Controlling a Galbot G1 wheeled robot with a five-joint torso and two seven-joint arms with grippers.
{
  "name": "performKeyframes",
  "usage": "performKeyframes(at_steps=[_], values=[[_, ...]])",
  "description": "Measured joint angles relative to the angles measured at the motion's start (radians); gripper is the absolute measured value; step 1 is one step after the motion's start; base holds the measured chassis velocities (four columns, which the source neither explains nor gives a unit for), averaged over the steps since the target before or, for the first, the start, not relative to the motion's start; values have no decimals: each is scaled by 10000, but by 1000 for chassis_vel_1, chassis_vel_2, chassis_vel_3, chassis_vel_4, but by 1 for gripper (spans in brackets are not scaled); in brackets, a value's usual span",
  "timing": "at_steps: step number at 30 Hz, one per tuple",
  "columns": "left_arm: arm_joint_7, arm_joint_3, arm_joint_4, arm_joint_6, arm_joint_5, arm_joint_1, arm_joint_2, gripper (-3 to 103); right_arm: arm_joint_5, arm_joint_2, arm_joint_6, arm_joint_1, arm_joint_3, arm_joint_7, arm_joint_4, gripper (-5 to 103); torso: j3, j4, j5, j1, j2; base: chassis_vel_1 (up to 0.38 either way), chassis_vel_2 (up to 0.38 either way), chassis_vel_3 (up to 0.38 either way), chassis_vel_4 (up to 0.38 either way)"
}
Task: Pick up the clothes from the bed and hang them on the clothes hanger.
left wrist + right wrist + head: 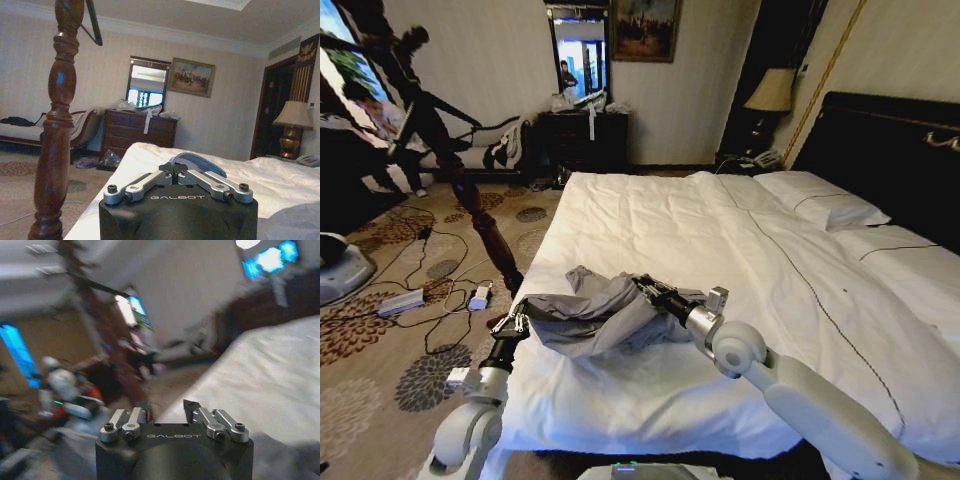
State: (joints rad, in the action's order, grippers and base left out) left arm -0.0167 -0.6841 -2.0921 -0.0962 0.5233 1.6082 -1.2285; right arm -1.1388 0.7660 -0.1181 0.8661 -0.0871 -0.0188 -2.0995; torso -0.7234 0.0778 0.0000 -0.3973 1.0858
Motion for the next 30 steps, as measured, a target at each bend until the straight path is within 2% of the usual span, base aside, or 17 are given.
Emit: performKeyframes(at_steps=[1, 2, 4, 5, 6, 7, 9, 10, 11, 12, 13, 14, 17, 21, 24, 30], values=[[38, -23, 154, 19, -67, -55, -38, 0, 146, -13, 792, 137, 8, 1280, 140, 46, 0, 0, -1, 0, 0, 0, 0, 0, 0], [38, -23, 154, 19, -67, -55, -38, 0, 146, -13, 792, 137, 8, 1280, 140, 46, 0, 0, -1, 0, 0, 0, 0, 0, 0], [178, -91, 587, 27, -222, -202, -161, 0, 714, -23, 1835, 459, 97, 3114, 411, 57, 0, 0, 0, 0, 0, 0, 0, 0, 0], [235, -112, 731, 24, -242, -254, -208, 0, 961, -40, 2016, 624, 153, 3456, 483, 57, 0, 0, -1, 0, 0, 0, 0, 0, 0], [350, -145, 922, 11, -241, -332, -289, 0, 1265, -84, 2051, 901, 222, 3491, 513, 62, 0, 0, -1, 0, 0, 0, 0, 0, 0], [350, -145, 922, 11, -241, -332, -289, 0, 1265, -84, 2051, 901, 222, 3491, 513, 62, 0, 0, -1, 0, 0, 0, 0, 0, 0], [579, -221, 1225, 1, -166, -493, -441, 0, 1929, -215, 1131, 1527, 351, 1604, 298, 73, 0, 0, -1, -1, 0, 0, 0, 0, 0], [691, -264, 1342, 6, -129, -560, -486, 0, 2091, -260, 232, 1909, 355, 150, 64, 79, 0, 4, -2, 0, 0, 0, 0, 0, 0], [757, -290, 1413, 17, -113, -595, -496, 0, 1935, -259, -363, 2202, 301, -1049, -137, 84, 0, 5, 0, 0, 0, 0, 0, 0, 0], [802, -318, 1469, 36, -109, -625, -495, 0, 1634, -235, -735, 2461, 228, -2049, -281, 84, 1, 5, 1, 0, 0, 0, 0, 0, 0], [802, -318, 1469, 36, -109, -625, -495, 0, 1634, -235, -735, 2461, 228, -2049, -281, 84, 1, 5, 1, 0, 0, 0, 0, 0, 0], [831, -338, 1501, 66, -109, -644, -484, 0, 1464, -197, -928, 2685, 188, -2630, -355, 90, 0, 4, -1, 0, 0, 0, 0, 0, 0], [908, -424, 1533, 183, -109, -693, -394, 0, 1433, -93, -1004, 3039, 129, -2818, -487, 100, 0, 2, 0, 0, 1, 0, 0, 0, 0], [973, -585, 1631, 282, -88, -772, -281, 0, 1077, -61, -939, 3011, 51, -2959, -825, 100, 0, 1, 0, 0, 0, 0, 0, 0, 0], [970, -836, 1850, 325, -29, -865, -188, 0, 710, -54, -615, 2835, 145, -2895, -1121, 100, 1, 1, -2, 1, 0, 0, 0, 0, 0], [967, -1374, 2624, 238, 239, -997, 63, 0, 493, 60, 161, 2370, 577, -2274, -1092, 100, 0, -1, -3, -1, 0, 0, 0, 0, 0]])
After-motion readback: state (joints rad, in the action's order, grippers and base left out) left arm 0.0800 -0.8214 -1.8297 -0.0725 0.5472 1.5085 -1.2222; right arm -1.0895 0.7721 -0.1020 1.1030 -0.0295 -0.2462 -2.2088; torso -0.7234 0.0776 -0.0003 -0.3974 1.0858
